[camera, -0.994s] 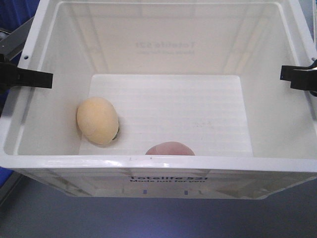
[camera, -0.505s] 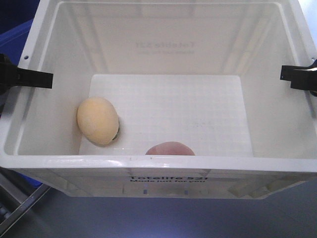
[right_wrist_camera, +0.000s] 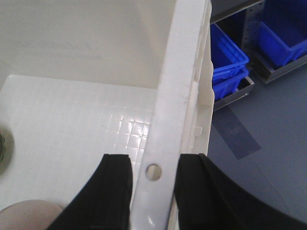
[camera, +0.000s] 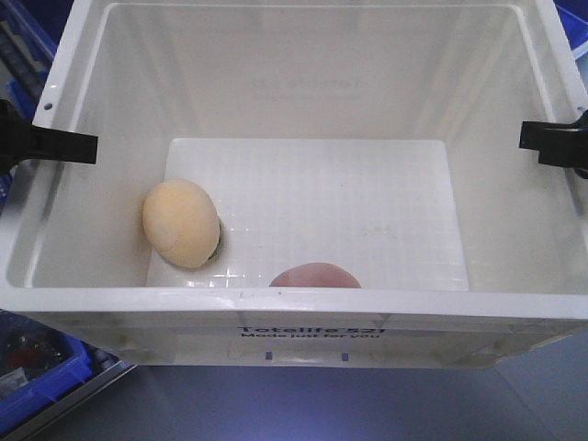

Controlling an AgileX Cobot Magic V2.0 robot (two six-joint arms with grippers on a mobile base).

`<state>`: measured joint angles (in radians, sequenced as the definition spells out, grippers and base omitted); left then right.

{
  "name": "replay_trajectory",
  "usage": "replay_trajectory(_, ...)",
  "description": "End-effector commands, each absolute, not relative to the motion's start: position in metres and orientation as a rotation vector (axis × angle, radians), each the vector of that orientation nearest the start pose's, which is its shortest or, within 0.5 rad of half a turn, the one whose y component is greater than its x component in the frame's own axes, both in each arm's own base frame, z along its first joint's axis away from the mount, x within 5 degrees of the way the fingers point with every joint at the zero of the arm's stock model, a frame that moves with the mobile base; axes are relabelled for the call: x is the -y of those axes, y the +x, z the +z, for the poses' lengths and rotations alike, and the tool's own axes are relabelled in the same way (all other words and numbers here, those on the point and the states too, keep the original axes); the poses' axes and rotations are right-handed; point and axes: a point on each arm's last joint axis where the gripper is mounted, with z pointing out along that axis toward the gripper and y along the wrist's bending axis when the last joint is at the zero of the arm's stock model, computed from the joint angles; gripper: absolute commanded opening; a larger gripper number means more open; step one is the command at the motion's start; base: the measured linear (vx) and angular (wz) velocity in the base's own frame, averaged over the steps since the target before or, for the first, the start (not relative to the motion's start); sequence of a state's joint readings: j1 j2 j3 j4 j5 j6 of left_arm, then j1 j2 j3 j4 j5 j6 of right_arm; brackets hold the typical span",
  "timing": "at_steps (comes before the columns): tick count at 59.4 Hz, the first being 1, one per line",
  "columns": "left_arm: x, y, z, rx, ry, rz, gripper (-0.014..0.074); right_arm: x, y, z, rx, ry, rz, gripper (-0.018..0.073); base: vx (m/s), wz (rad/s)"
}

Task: Place moving items into box and shelve
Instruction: 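Keep gripping the tote rims with both grippers while the base drives alongside the blue bins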

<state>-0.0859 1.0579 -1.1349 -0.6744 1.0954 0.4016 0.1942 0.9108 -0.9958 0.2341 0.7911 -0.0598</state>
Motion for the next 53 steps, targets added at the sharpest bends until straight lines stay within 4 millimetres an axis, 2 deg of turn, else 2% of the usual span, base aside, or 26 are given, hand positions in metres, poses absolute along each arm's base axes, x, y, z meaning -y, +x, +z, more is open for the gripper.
replay_trajectory(1,0.0745,0.1794,0.4255,-2.09,0.402,-0.823,-0.0006,-0.051,0.166,0.4135,-1.969,-0.152,0.431,-0.0006,0.12,0.52)
replay_trajectory(53,0.0745,0.1794,0.4255,-2.09,0.402,-0.823,-0.0006,-0.051,0.166,0.4134,-1.97,-0.153,0.431,-0.0006,0.04,0.42)
